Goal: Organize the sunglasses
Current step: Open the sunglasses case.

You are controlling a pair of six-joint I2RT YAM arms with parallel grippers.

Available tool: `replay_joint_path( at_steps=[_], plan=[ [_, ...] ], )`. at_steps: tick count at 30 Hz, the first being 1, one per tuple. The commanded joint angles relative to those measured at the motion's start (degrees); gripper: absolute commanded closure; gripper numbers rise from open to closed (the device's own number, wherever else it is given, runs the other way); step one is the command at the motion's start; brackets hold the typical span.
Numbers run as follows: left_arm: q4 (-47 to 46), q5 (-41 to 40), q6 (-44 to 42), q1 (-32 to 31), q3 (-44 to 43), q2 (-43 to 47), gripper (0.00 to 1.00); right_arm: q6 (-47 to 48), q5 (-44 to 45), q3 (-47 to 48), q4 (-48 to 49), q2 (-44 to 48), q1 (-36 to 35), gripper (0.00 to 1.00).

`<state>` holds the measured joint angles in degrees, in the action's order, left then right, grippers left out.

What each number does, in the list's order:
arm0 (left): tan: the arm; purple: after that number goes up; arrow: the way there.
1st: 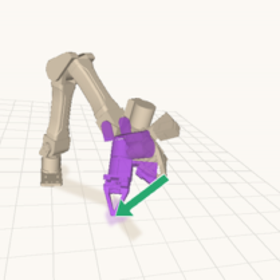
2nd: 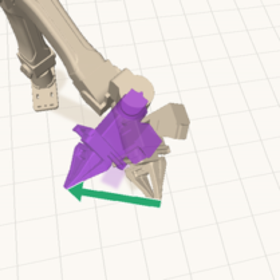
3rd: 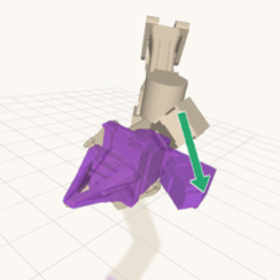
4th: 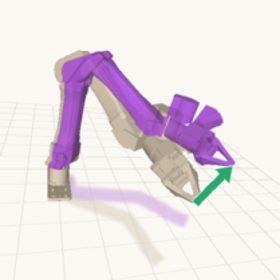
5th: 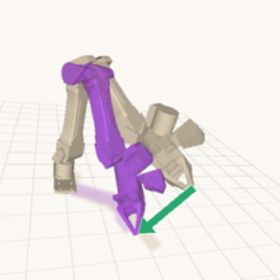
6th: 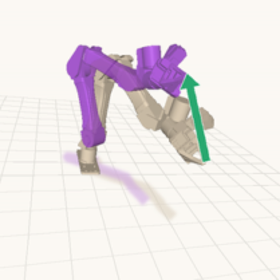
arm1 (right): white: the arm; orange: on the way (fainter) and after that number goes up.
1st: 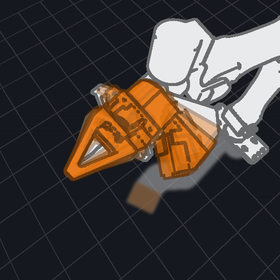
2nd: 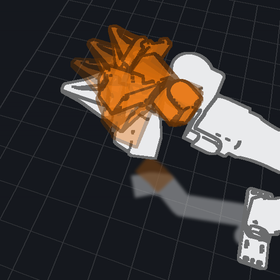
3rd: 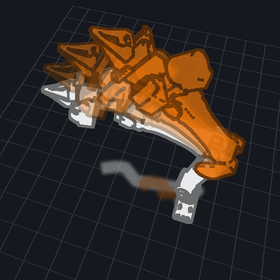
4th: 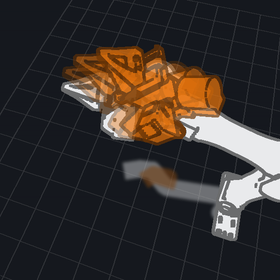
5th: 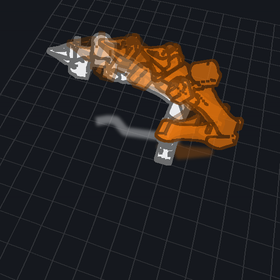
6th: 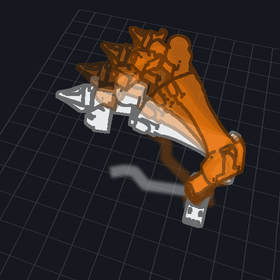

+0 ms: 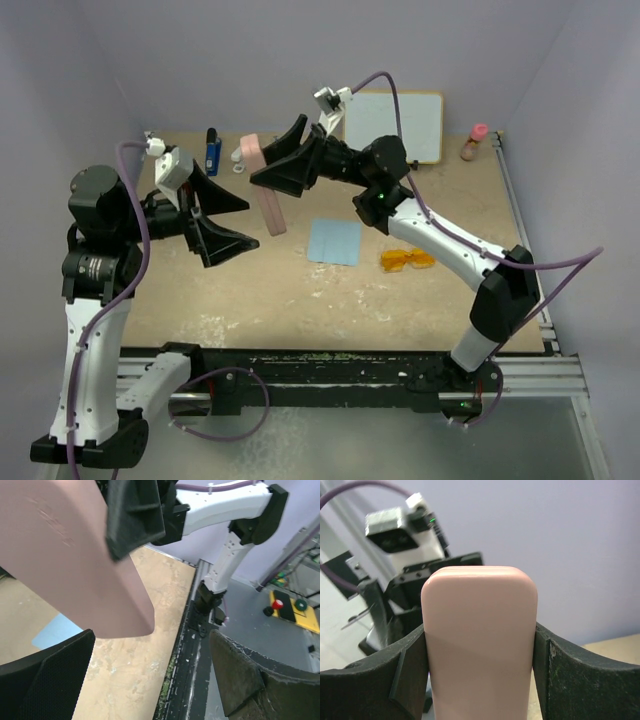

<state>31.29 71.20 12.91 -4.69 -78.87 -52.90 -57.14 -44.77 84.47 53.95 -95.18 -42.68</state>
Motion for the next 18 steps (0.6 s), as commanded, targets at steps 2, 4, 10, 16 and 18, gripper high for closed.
replay_joint_path(
  at_steps=[2, 4, 10, 16, 18],
  plan=[
    [-4.4, -9.76, 0.93, -0.26, 3.53, 2.05, 0.02, 0.43, 7.45, 4.74, -3.77, -0.41, 0.01, 1.0],
    [-5.02, -11.15, 1.39, -0.27, 3.36, 1.57, 0.02, -2.49, 7.23, 5.0, -1.23, -1.35, -0.03, 1.0],
    [-7.26, -19.62, 0.85, -0.24, 3.83, 0.42, 0.02, -8.6, 6.17, 3.98, 7.39, -2.18, -0.52, 1.0],
    [-7.53, -16.71, 0.81, -0.23, 4.68, -3.29, 0.02, -17.76, 3.73, 3.86, 16.88, -3.23, -0.49, 1.0],
    [-8.8, -14.45, 1.54, -0.23, 5.36, -3.6, 0.02, -19.35, 3.24, 4.06, 18.34, -3.62, -0.54, 1.0]
  ],
)
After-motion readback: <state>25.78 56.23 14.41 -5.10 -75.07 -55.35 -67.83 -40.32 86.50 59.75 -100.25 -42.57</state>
